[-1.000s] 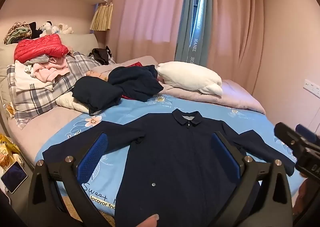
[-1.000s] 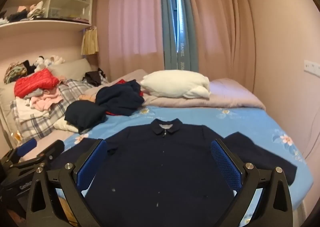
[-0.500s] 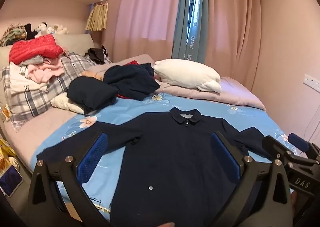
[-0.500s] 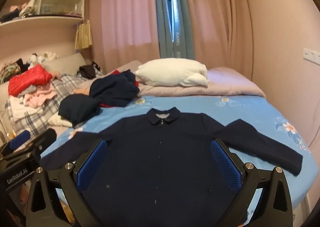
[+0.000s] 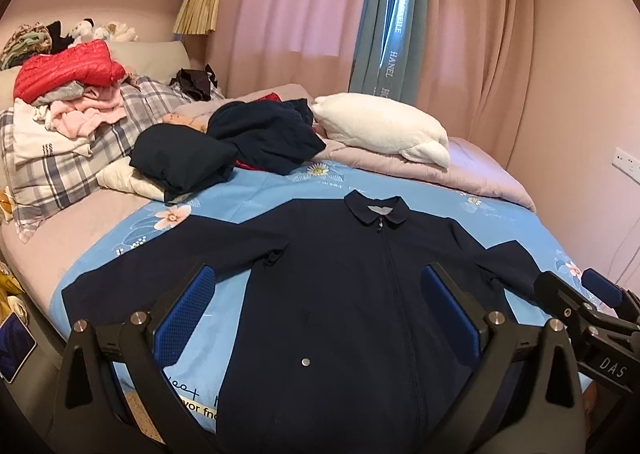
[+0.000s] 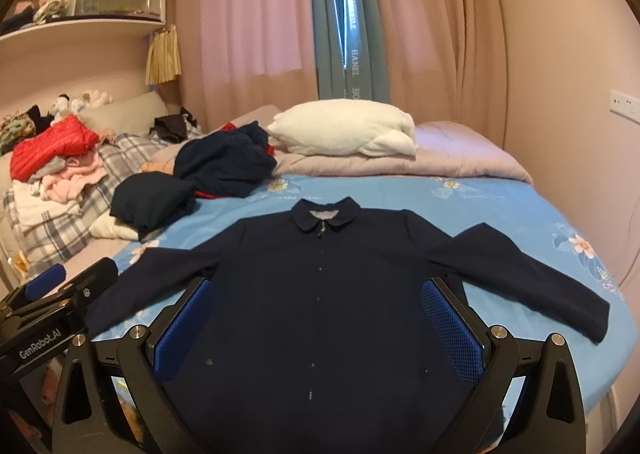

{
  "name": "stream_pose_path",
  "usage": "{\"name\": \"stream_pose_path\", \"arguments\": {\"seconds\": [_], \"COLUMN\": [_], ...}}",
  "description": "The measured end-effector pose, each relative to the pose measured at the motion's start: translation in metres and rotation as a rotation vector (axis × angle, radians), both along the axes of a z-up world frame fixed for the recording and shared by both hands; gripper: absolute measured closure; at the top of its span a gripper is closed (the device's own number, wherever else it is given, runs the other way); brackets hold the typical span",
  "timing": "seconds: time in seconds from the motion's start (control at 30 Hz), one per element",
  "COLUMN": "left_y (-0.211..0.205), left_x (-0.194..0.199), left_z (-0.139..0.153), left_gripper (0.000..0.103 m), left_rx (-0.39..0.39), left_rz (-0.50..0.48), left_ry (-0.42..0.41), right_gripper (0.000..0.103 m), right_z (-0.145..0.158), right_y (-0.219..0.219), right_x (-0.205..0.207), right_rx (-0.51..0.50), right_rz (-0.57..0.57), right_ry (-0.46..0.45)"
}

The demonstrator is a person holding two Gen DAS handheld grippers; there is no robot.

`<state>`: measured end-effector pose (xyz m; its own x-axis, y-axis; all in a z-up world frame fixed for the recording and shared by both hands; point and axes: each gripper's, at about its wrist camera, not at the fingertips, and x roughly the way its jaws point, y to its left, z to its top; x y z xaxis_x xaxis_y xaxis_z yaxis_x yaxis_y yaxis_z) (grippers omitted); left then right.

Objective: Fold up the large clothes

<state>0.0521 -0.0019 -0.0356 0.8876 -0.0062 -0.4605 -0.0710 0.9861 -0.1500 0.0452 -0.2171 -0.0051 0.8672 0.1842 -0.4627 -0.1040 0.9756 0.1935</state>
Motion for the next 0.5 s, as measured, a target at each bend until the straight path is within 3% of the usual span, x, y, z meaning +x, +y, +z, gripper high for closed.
{"name": "stream_pose_path", "arguments": {"seconds": [0.5], "left_y": [0.016], "left_x": [0.025], "left_z": [-0.005], "left_gripper": [0.000], "left_rx": [-0.106], "left_rz": [-0.066], "left_ry": [0.044], "right_gripper": [0.001], "right_z": [0.008], "right_y": [0.006], "right_x": [0.020], "right_rx": [0.025], "right_rz": [-0.004], "right_ry": [0.005]}}
